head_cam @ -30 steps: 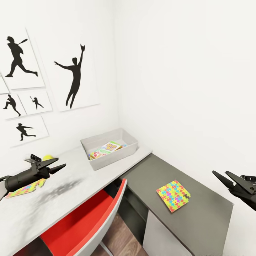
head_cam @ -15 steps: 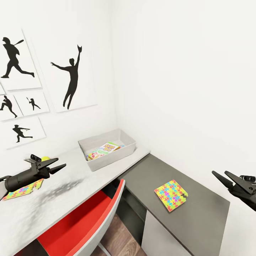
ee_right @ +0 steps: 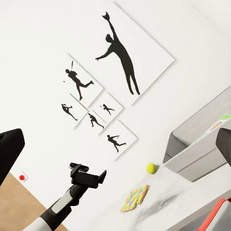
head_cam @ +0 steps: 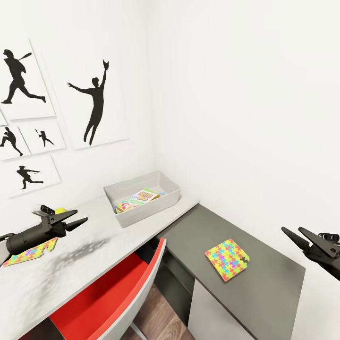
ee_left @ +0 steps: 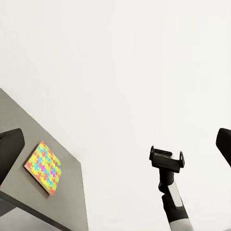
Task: Put all the toys in the child's room - the three board games (two on the bed and one on the table), the two jigsaw puzzles on the table, and the tennis ball on the table - inside the toy box on the table in the child's room.
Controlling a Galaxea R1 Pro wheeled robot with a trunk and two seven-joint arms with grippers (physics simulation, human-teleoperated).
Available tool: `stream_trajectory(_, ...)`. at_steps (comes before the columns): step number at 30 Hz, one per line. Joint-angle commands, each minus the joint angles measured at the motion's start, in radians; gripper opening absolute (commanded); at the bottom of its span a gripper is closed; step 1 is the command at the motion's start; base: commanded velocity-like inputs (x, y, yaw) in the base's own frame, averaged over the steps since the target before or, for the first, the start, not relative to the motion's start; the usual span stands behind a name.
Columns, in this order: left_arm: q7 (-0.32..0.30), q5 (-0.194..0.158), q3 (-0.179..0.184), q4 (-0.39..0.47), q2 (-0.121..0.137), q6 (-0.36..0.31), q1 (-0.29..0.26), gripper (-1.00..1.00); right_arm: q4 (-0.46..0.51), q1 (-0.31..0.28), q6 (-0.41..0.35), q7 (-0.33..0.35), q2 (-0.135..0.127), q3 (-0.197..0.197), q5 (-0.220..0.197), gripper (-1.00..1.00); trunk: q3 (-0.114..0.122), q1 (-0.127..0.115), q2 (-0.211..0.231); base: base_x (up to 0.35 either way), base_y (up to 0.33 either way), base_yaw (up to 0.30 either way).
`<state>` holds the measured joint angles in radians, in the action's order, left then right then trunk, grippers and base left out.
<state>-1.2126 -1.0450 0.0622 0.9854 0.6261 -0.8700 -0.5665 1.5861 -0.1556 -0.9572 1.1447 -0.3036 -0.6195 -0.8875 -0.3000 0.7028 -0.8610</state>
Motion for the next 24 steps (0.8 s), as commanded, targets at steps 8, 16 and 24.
stream_trajectory(8, -0.001, -0.006, 0.004, -0.001, 0.001, -0.007, -0.001, 1.0, 0.0, -0.001, -0.005, 0.005, 0.0, -0.002, -0.001, 1.0, -0.001, 0.0, -0.001, -0.048, 0.0, 0.0)
stream_trajectory(16, -0.002, -0.007, 0.003, -0.001, 0.001, -0.007, -0.001, 1.0, 0.0, -0.001, -0.005, 0.006, 0.0, -0.002, -0.001, 1.0, 0.004, 0.0, -0.001, -0.101, 0.0, -0.07)
stream_trajectory(24, -0.002, -0.007, 0.004, -0.001, 0.001, -0.007, -0.001, 1.0, 0.0, -0.001, -0.005, 0.007, 0.0, -0.003, -0.001, 1.0, 0.014, 0.0, -0.001, -0.029, 0.0, -0.19)
